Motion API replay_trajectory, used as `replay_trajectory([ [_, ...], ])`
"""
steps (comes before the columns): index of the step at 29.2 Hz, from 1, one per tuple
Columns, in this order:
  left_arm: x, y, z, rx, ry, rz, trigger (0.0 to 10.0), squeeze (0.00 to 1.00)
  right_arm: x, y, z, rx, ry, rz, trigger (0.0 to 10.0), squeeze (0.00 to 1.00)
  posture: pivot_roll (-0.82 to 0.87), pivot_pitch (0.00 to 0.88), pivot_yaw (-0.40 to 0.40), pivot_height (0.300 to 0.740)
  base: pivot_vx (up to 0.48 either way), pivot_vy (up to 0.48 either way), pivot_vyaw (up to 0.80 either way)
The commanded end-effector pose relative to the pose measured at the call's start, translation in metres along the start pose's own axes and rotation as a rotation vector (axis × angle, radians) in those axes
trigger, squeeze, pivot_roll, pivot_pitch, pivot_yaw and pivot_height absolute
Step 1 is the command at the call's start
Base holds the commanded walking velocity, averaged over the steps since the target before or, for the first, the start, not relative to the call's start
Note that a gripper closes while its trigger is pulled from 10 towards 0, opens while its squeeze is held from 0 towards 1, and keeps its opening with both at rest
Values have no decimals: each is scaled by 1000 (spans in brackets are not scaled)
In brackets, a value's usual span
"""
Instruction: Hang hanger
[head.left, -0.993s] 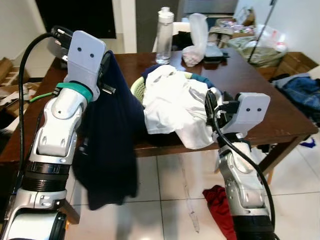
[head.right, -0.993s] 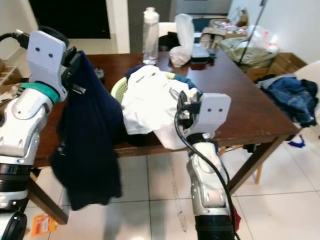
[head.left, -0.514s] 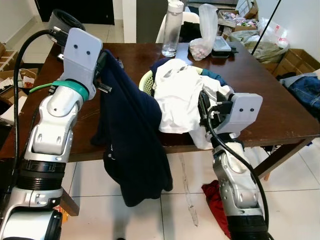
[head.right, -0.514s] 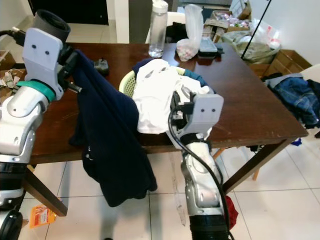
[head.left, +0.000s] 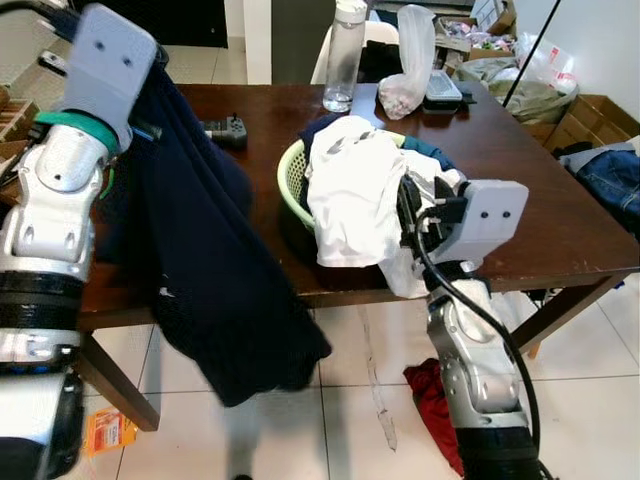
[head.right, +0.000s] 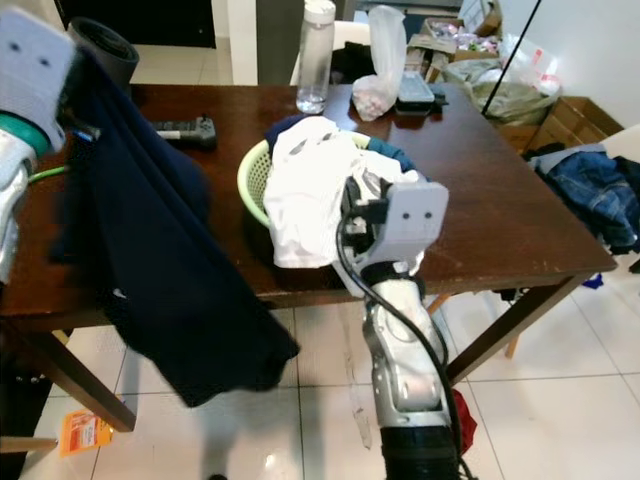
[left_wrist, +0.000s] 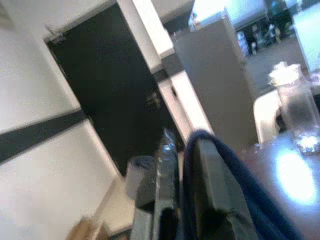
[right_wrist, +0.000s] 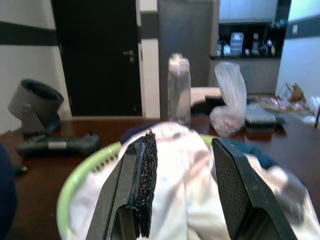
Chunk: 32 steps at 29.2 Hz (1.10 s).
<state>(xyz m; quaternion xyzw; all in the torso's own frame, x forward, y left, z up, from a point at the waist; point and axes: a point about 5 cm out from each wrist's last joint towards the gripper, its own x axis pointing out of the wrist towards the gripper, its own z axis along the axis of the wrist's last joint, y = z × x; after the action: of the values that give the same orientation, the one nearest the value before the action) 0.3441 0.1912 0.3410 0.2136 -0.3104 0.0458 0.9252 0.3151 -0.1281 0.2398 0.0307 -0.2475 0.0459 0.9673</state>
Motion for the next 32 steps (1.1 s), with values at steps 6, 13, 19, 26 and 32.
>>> replay_trajectory([
  [6,-37,-24,20,-27,10,-198,10000,0,12,-14,37,-44,-130,-85,10000,0,88,11,40,740,0,0,0],
  [13,-82,-30,-2,-140,256,-396,10000,0,1,-47,44,-190,-127,-85,10000,0,91,0,23,740,0,0,0],
  [19,-108,-37,-6,3,236,-602,10000,0,-11,-48,30,-180,-57,-78,10000,0,95,0,18,740,0,0,0],
  [26,-88,-13,-15,32,280,-235,10000,0,-14,-34,14,-136,5,-57,10000,0,79,0,11,740,0,0,0],
  [32,-84,-1,-13,54,300,-88,10000,0,-10,-31,12,-120,14,-34,10000,0,99,2,-11,740,0,0,0],
])
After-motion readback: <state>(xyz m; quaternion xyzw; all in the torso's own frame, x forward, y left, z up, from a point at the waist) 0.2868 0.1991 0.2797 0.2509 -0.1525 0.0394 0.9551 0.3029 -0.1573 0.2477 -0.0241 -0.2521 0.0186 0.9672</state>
